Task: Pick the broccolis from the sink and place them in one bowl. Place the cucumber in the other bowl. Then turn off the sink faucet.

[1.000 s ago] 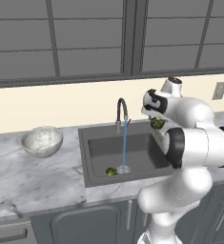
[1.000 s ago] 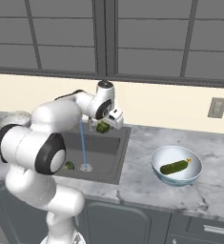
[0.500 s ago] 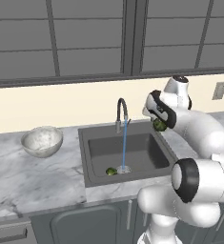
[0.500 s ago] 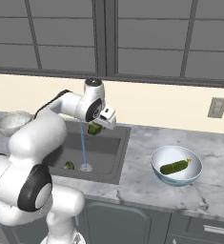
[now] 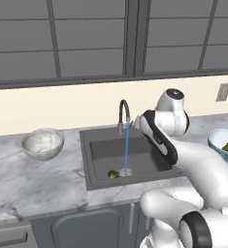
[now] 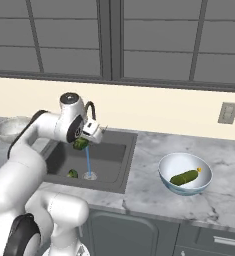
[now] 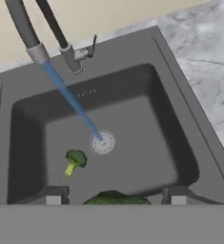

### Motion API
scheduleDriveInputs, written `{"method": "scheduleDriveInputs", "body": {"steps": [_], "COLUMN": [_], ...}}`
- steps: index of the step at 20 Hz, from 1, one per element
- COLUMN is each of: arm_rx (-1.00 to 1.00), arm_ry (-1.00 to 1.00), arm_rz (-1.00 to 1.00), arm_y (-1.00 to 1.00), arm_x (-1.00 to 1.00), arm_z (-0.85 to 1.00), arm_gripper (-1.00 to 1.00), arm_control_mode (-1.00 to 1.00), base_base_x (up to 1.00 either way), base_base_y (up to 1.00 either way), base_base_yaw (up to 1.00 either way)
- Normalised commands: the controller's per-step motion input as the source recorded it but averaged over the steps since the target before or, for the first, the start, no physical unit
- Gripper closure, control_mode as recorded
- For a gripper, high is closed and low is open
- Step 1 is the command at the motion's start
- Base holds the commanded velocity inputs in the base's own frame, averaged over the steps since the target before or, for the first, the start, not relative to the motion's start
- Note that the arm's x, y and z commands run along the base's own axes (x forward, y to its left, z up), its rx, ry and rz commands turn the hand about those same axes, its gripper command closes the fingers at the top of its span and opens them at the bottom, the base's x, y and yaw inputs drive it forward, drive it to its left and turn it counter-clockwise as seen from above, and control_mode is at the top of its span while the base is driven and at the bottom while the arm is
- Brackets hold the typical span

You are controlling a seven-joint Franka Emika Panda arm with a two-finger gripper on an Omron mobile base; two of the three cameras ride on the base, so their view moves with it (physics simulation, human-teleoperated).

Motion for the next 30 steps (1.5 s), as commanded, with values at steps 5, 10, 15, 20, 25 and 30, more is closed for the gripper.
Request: {"method": "scheduleDriveInputs", "body": {"steps": [5,10,15,20,25,30], "arm_rx": [0.0,0.0,0.0,0.0,0.01,0.04], "arm_ry": [-0.02,0.01,0.04,0.11,0.12,0.07], "arm_rz": [0.04,0.01,0.03,0.1,0.16,0.12], "arm_y": [0.66,0.8,0.84,0.73,0.65,0.78], "arm_x": [-0.29,-0.06,0.0,0.06,0.2,0.53], "arm_z": [0.01,0.09,0.04,0.0,0.06,0.06], "arm_gripper": [1.0,1.0,1.0,1.0,1.0,1.0], "arm_control_mode": [-1.0,-1.0,-1.0,-1.0,-1.0,-1.0], "base_base_x": [0.0,0.0,0.0,0.0,0.0,0.0], "base_base_y": [0.0,0.0,0.0,0.0,0.0,0.0], "base_base_yaw": [0.0,0.0,0.0,0.0,0.0,0.0]}}
